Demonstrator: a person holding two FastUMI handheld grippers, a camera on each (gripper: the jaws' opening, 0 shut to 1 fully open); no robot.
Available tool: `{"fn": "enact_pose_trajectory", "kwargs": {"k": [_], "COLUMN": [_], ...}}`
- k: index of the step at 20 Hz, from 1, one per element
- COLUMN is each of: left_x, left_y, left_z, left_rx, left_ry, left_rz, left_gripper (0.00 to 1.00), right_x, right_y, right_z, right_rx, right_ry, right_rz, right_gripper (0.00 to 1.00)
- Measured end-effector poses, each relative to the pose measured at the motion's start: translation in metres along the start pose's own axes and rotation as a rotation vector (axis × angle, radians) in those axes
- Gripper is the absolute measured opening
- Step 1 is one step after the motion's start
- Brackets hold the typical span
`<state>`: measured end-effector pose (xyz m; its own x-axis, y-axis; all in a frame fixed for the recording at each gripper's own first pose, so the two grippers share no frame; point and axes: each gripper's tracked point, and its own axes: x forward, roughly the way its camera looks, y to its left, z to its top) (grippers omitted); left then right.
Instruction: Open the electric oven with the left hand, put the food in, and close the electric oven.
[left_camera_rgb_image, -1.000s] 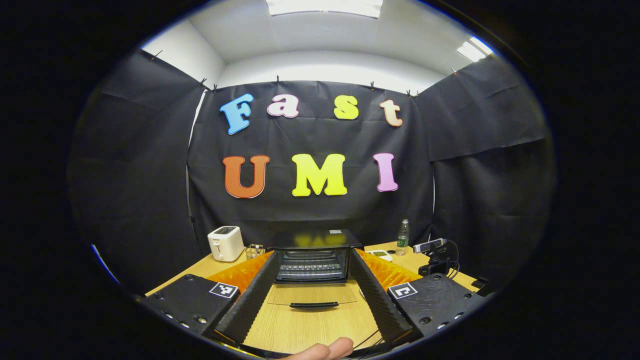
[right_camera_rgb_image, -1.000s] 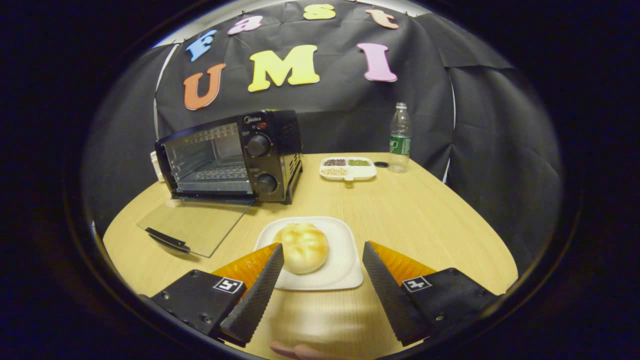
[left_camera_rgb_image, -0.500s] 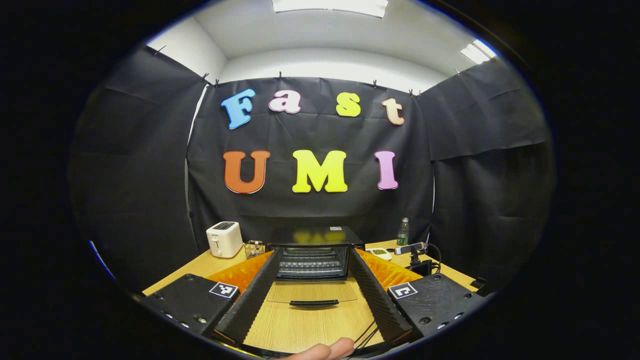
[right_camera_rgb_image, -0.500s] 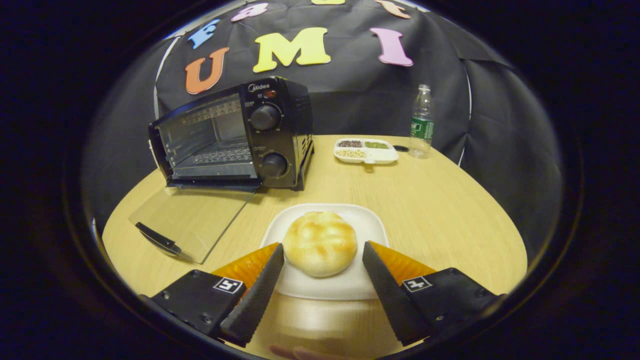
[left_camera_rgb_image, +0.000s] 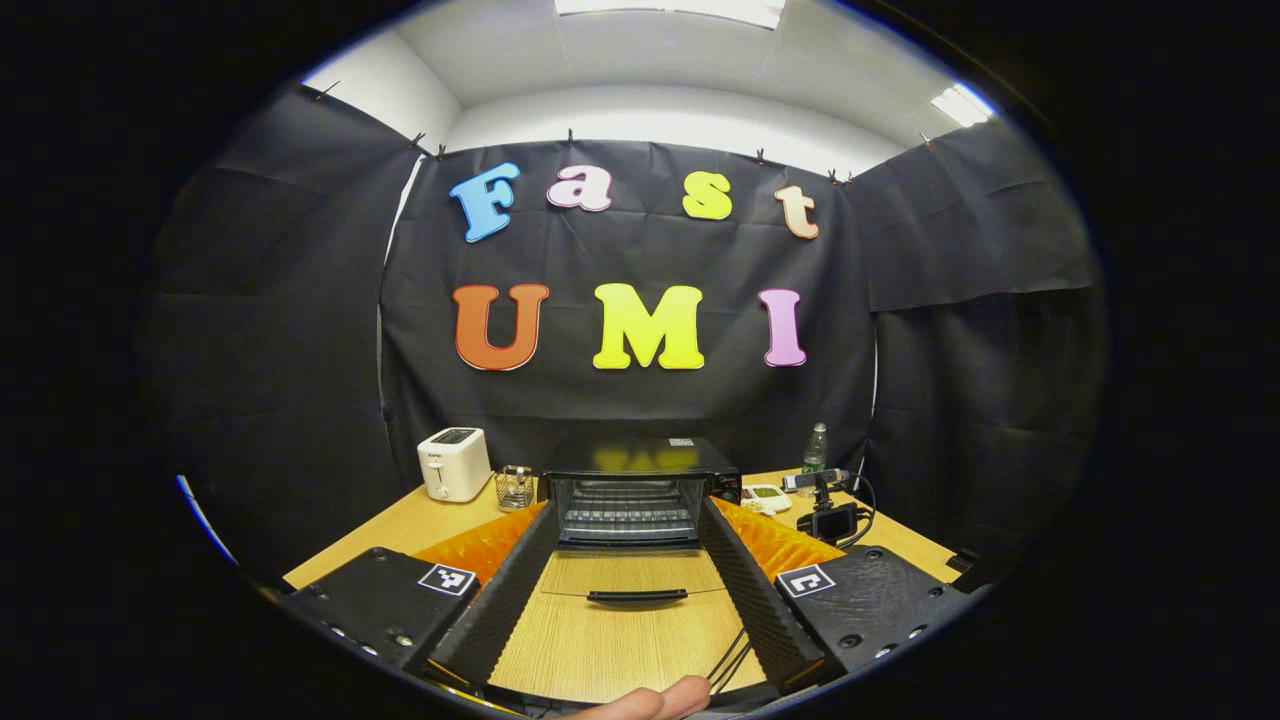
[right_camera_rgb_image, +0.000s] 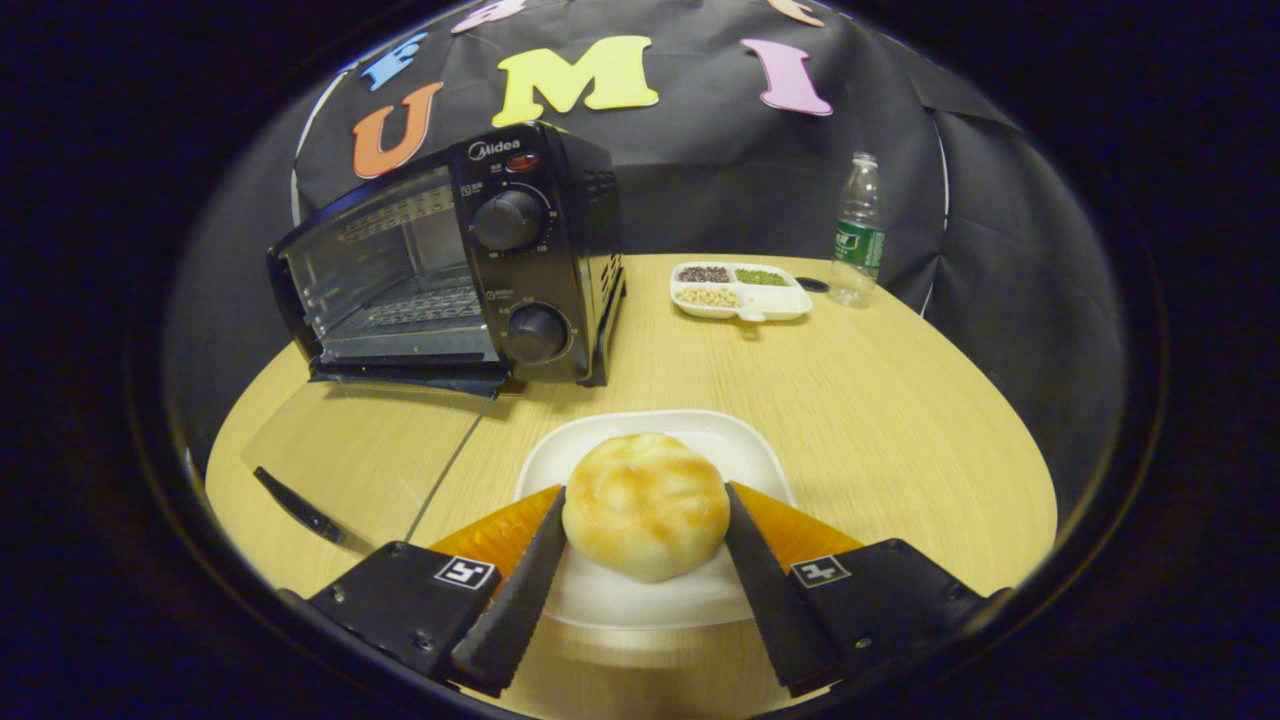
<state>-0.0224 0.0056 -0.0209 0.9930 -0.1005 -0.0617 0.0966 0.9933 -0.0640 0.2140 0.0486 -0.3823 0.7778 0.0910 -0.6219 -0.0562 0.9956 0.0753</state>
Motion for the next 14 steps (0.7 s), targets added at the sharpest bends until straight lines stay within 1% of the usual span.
{"fn": "enact_pose_trajectory", "kwargs": {"k": [3, 7, 10, 12, 14], "left_x": [0.0, -0.003, -0.007, -0.01, -0.013], "left_y": [0.0, -0.002, -0.003, -0.003, 0.0], "left_z": [-0.002, -0.001, 0.0, 0.002, 0.002], "left_rx": [-0.003, -0.006, -0.004, 0.0, 0.0], "left_ry": [0.005, 0.0, -0.007, -0.013, -0.02], "left_rz": [-0.001, -0.009, -0.016, -0.021, -0.022], "left_gripper": [0.94, 0.93, 0.93, 0.93, 0.94], "right_x": [-0.011, -0.044, -0.072, -0.087, -0.097], "right_y": [0.001, 0.01, 0.029, 0.047, 0.07], "right_z": [0.002, 0.014, 0.028, 0.038, 0.049], "right_rx": [0.056, 0.103, 0.162, 0.203, 0.228], "right_ry": [-0.013, -0.076, -0.135, -0.168, -0.202], "right_rz": [0.024, 0.064, 0.122, 0.158, 0.205], "right_gripper": [0.88, 0.87, 0.88, 0.89, 0.87]}}
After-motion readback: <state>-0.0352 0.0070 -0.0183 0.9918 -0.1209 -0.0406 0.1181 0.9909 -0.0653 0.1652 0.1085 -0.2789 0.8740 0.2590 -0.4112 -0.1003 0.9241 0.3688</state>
